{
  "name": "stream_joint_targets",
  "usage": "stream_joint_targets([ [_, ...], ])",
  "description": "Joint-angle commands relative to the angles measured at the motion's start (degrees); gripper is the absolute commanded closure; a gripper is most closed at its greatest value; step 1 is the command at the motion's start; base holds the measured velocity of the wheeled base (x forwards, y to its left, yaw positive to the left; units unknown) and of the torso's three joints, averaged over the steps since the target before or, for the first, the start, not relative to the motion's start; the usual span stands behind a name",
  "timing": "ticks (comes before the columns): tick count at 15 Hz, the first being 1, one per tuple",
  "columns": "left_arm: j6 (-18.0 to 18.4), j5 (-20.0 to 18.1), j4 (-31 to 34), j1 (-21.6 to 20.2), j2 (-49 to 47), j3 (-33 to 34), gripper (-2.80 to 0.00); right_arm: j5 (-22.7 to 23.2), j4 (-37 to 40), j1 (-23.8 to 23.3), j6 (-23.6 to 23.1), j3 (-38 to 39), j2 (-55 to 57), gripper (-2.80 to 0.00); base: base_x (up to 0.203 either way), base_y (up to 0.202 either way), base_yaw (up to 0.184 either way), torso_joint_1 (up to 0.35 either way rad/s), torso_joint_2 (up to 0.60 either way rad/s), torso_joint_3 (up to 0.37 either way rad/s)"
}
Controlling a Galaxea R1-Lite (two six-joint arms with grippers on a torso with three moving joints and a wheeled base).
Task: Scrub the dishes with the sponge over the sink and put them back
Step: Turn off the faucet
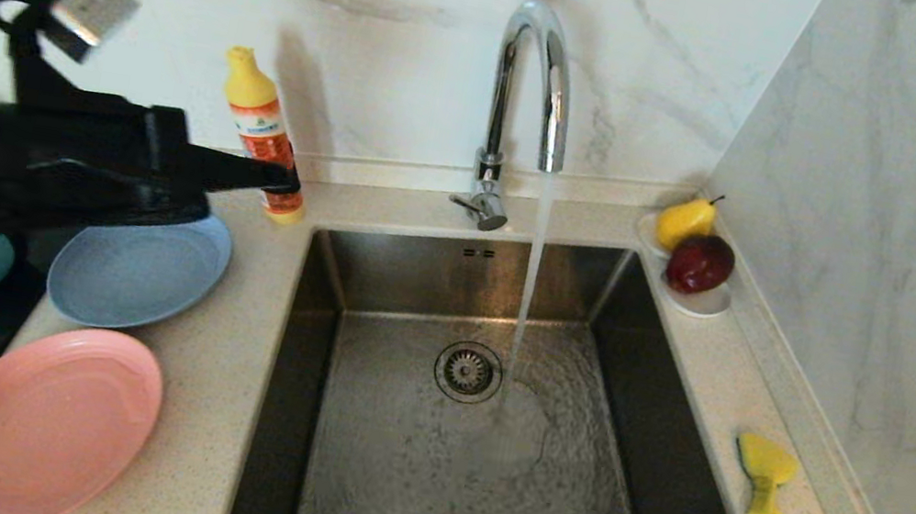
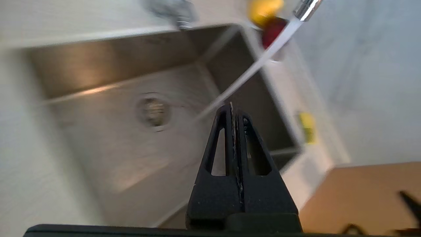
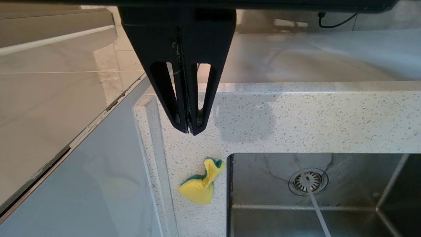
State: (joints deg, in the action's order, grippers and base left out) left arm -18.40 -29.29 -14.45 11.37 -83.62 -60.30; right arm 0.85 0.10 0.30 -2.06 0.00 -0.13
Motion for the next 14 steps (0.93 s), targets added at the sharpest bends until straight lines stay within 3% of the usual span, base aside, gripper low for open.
stream_joint_targets([
  [1, -4.72, -0.57, -9.06, 5.01, -14.56, -3.02, 0.0, 0.03, -0.01, 0.05, -0.05, 0.0, 0.05, 0.0, 0.0, 0.0, 0.0, 0.0, 0.0, 0.0],
  [8, -9.17, -0.77, -27.43, 8.4, -28.85, -4.38, 0.0, 0.11, -0.01, 0.05, -0.05, 0.0, 0.05, 0.0, 0.0, 0.0, 0.0, 0.0, 0.0, 0.0],
  [14, -12.22, -0.77, -34.99, 9.2, -35.62, -4.52, 0.0, 0.03, -0.01, 0.05, -0.05, 0.0, 0.05, 0.0, 0.0, 0.0, 0.0, 0.0, 0.0, 0.0],
])
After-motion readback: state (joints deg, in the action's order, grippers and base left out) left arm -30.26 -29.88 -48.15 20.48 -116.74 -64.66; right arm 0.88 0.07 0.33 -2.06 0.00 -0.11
